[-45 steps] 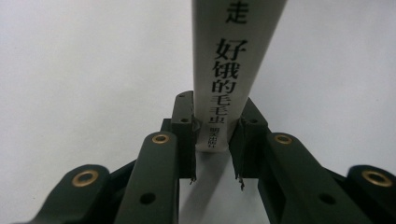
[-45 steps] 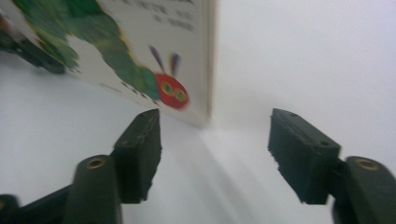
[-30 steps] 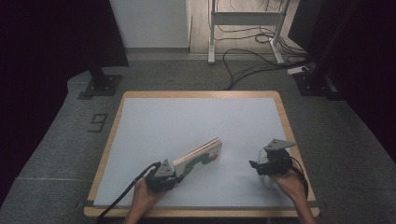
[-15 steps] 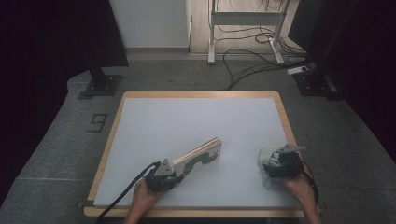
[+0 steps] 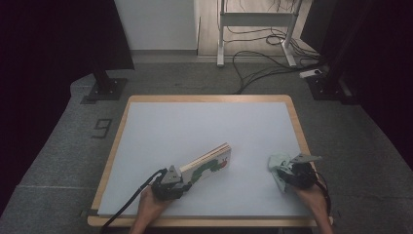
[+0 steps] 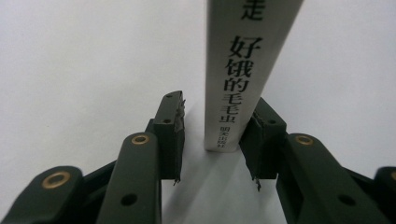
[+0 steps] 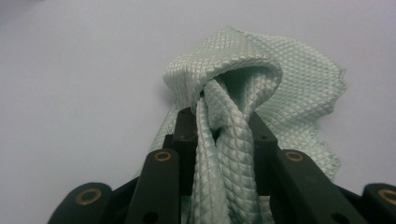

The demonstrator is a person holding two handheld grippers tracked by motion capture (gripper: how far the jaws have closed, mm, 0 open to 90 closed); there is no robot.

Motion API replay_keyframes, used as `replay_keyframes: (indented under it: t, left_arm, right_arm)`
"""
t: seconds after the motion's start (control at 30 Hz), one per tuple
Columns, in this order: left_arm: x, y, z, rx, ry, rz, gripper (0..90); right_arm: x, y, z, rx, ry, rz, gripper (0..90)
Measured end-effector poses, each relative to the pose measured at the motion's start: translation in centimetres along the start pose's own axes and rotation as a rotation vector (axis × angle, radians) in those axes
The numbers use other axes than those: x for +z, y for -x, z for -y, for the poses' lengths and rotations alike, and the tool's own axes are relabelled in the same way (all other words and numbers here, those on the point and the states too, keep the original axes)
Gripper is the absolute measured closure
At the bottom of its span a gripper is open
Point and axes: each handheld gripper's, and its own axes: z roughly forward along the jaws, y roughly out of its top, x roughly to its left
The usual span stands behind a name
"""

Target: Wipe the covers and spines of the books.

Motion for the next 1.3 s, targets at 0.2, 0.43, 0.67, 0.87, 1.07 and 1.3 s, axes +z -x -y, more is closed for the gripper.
replay_keyframes:
  t: [0.2,0.43,0.67,0.87,1.07,1.3]
  left_arm:
    - [0.0,0.0,0.0,0.003,0.004,0.004,61.2]
    - [-0.1,0.0,0.0,0.015,-0.001,0.025,60.8]
    - [-0.2,0.2,0.1,0.012,0.001,0.029,72.1]
    - [-0.2,0.2,0.1,0.011,0.003,0.027,73.0]
    - [-0.2,0.2,0.1,0.011,0.002,0.03,73.2]
    - [-0.2,0.2,0.1,0.006,0.006,0.03,73.1]
  right_arm:
    - [-0.4,-1.1,-1.0,-0.024,0.038,-0.043,71.1]
    - [-0.4,-2.7,-2.5,-0.064,0.06,-0.094,71.0]
    - [0.1,-4.7,-4.1,-0.094,0.09,-0.172,71.1]
    - [0.2,-6.4,-5.8,-0.128,0.126,-0.23,71.1]
    - [0.5,-8.4,-7.7,-0.182,0.141,-0.277,71.1]
    - [1.9,-11.2,-8.7,-0.233,0.125,-0.343,71.3]
